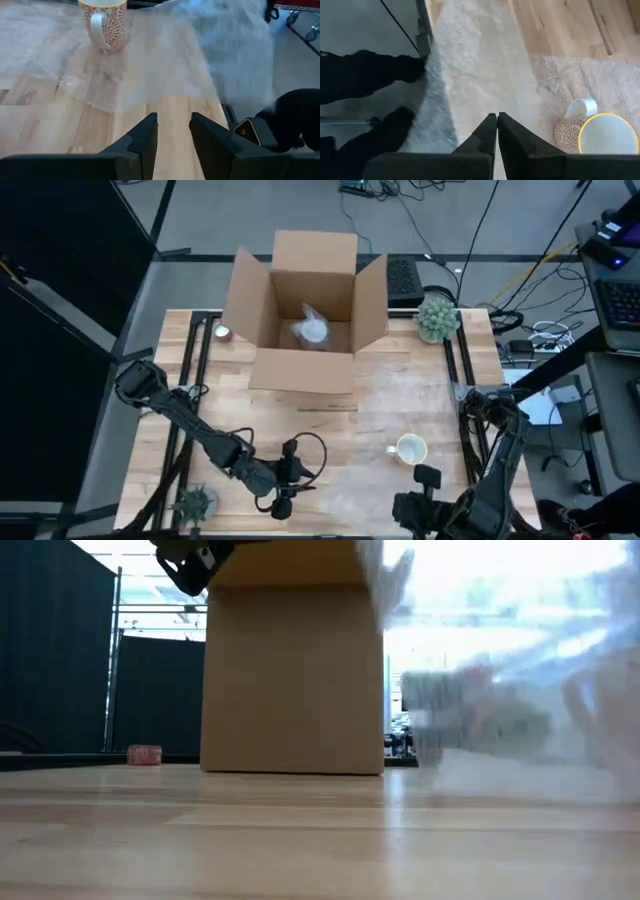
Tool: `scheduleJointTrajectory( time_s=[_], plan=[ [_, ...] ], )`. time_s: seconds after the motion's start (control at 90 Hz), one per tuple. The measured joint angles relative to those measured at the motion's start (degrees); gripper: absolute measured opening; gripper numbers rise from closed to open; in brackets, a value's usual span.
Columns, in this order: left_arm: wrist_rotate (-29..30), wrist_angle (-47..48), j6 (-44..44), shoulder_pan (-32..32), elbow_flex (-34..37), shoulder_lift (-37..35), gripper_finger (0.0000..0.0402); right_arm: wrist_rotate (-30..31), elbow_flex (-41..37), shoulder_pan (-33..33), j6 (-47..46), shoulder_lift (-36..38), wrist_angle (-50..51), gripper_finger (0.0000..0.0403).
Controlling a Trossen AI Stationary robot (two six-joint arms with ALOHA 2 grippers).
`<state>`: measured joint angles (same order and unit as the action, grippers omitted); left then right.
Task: Wrap mug
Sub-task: Wrap the orange cup with the transparent bubble wrap
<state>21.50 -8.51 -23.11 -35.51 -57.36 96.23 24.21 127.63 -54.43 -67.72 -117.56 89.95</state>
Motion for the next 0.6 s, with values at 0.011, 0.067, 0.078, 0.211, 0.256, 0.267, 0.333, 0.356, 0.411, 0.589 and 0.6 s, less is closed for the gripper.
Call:
scheduleJointTrajectory(
  time_s=[0.011, 0.067, 0.078, 0.211, 0.256, 0.267, 0.333, 0.356, 0.411, 0.589, 0.6],
  plan=[
    [0.0, 0.0, 0.0, 0.1, 0.0, 0.0, 0.0106, 0.0, 0.0, 0.0, 0.1, -0.3, 0.0, 0.0],
    [0.0, -0.1, -0.1, 0.4, 0.0, 0.0, 0.0106, -0.2, 0.0, -0.1, -0.4, -1.6, 0.0, 0.0],
    [0.0, -0.1, -0.1, 0.5, 0.0, 0.0, 0.0106, -0.2, 0.0, -0.1, -0.8, -1.8, 0.0, 0.0],
    [-1.7, -0.1, -0.1, 1.2, 0.0, 0.0, 0.0106, -0.4, 0.0, -1.8, -7.2, -6.2, 0.0, 0.0],
    [-2.3, 0.2, -0.1, 1.4, 0.0, 0.0, 0.0106, -1.1, 0.0, -2.6, -9.6, -8.3, 0.0, 0.0003],
    [-2.4, 0.2, -0.1, 1.5, 0.0, 0.0, 0.0106, -1.5, 0.0, -2.8, -10.4, -8.8, -0.1, 0.0005],
    [-2.9, 0.0, 0.0, 1.6, 0.0, 0.1, 0.0106, -4.5, 0.0, -3.9, -15.1, -11.6, -1.0, 0.0018],
    [-3.1, 0.0, 0.0, 1.7, 0.0, 0.1, 0.0106, -5.9, 0.0, -4.2, -16.4, -12.4, -2.0, 0.0025],
    [-3.5, 0.0, 0.0, 1.9, 0.0, 0.1, 0.0106, -9.5, 0.0, -4.9, -18.4, -14.5, -5.4, 0.0045],
    [-4.0, 0.0, -0.4, 1.9, 0.0, 0.1, 0.0106, -10.9, 0.0, -7.2, -20.1, -19.6, -13.8, 0.0117],
    [-4.0, 0.0, -0.4, 1.9, 0.0, 0.1, 0.0106, -10.8, 0.0, -7.3, -20.1, -19.9, -14.1, 0.0121]
  ],
)
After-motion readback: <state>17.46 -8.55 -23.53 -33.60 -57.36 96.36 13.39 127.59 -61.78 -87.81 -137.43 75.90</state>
